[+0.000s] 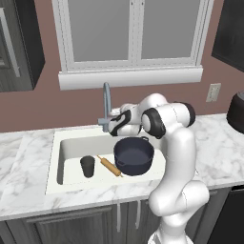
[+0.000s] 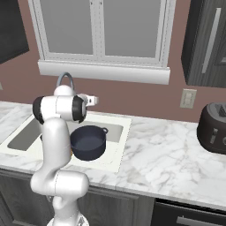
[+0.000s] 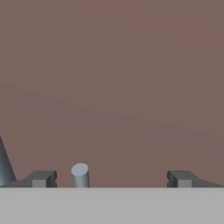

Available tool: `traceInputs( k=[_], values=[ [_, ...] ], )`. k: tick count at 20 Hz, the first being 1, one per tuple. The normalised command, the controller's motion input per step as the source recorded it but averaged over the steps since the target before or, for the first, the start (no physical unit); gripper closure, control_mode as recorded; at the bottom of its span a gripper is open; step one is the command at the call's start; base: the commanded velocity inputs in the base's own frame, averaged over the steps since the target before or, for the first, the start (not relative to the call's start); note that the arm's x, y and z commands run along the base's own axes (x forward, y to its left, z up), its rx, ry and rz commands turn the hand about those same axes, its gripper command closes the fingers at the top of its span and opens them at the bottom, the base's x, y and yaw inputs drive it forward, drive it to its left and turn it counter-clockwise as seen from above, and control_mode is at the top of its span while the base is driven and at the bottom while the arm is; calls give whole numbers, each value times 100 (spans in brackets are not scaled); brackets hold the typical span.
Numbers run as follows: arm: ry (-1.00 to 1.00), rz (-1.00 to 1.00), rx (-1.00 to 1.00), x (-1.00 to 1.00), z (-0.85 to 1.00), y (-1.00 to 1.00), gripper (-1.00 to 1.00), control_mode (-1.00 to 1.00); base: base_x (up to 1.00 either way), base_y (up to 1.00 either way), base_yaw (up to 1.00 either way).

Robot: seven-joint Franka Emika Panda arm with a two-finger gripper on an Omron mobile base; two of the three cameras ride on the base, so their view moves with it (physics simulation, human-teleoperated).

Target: Pick the pot and glass cup and place them in the sink. Then turn on the water.

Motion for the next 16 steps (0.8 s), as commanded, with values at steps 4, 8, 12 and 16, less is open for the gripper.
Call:
traceInputs(
  k=[4,8,12,16],
  values=[
    [0,0,0,0,-3,0,-100,-100,0,0,0],
    [0,0,0,0,0,0,-100,-100,0,0,0],
    [0,0,0,4,-2,0,-100,-100,0,0,0],
    [0,-1,0,12,-5,0,-100,-100,0,0,0]
  ],
)
